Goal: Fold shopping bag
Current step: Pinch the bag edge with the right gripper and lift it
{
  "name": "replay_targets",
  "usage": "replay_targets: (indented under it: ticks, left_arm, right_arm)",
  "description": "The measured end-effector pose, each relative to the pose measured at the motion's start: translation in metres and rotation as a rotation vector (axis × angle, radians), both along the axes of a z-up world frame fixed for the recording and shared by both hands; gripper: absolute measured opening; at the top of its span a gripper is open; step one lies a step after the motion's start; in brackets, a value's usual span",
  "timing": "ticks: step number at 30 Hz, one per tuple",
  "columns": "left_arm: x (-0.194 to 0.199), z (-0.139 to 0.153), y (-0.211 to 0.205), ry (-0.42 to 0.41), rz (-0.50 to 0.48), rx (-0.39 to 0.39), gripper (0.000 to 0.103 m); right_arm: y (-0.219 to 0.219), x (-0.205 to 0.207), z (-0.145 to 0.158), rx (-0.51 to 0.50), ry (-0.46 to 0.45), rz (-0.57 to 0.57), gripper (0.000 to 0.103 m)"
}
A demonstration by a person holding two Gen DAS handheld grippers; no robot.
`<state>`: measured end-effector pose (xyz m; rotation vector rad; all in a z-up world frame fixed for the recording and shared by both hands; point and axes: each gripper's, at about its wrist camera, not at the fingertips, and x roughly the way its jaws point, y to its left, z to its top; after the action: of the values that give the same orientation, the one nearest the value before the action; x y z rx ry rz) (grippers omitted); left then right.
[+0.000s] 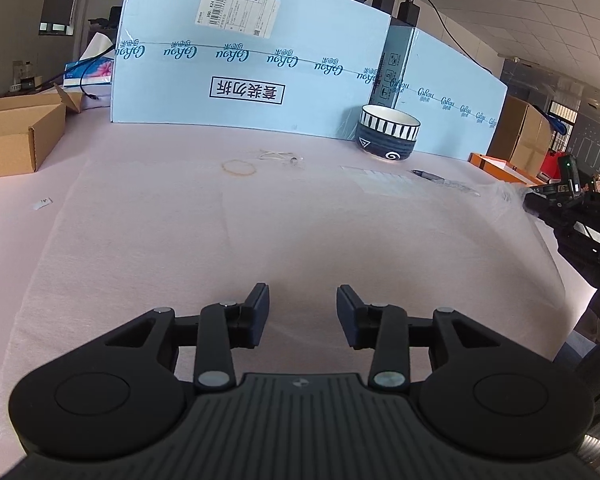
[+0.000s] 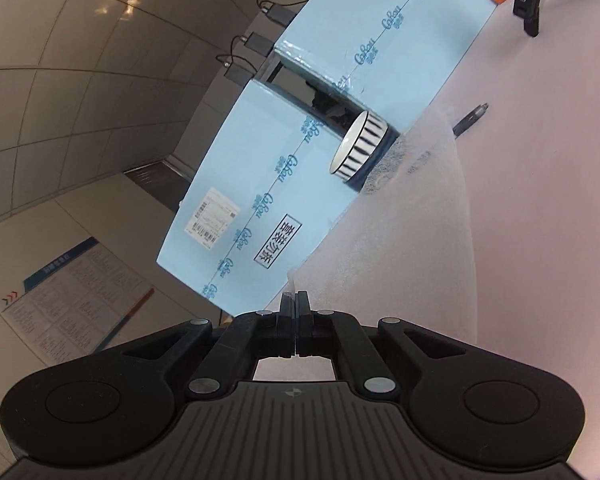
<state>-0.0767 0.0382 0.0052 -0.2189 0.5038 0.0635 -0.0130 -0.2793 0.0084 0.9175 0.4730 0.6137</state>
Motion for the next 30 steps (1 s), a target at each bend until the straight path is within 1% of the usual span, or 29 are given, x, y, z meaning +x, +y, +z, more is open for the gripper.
replay_targets:
  ticks: [1,3,8,14,17,19,21,25,30]
  left_arm:
    - [-0.004,0.0,0.002,0.0,0.01,0.001,0.035]
    - [-0.013,-0.002,0.006,-0.001,0.03,-0.008,0.035]
    - [-0.029,-0.004,0.017,-0.009,0.07,-0.033,0.036]
    - [-0.041,-0.003,0.027,-0.035,0.08,-0.049,0.037]
    - [-0.049,-0.001,0.034,-0.051,0.1,-0.053,0.037]
    - [-0.055,0.0,0.039,-0.058,0.118,-0.055,0.038]
    - [-0.06,-0.001,0.043,-0.057,0.137,-0.054,0.038]
    - [-0.074,-0.007,0.051,-0.041,0.172,-0.058,0.038]
    - [-0.085,-0.009,0.056,-0.044,0.176,-0.055,0.038]
  right_arm:
    - [0.019,0.007,-0.003,0.014,0.005,0.058,0.0]
    - [0.048,0.013,-0.006,0.021,0.004,0.136,0.001]
    - [0.117,0.023,0.0,0.044,-0.008,0.343,0.001]
    - [0.181,0.023,0.007,0.056,-0.017,0.516,0.001]
    - [0.207,0.02,0.008,0.055,-0.009,0.59,0.001]
    - [0.23,0.016,0.009,0.054,-0.002,0.661,0.001]
    - [0.246,0.013,0.01,0.041,0.0,0.707,0.001]
    - [0.271,0.008,0.004,-0.004,0.045,0.767,0.001]
    - [0.278,0.01,0.002,-0.068,0.082,0.759,0.001]
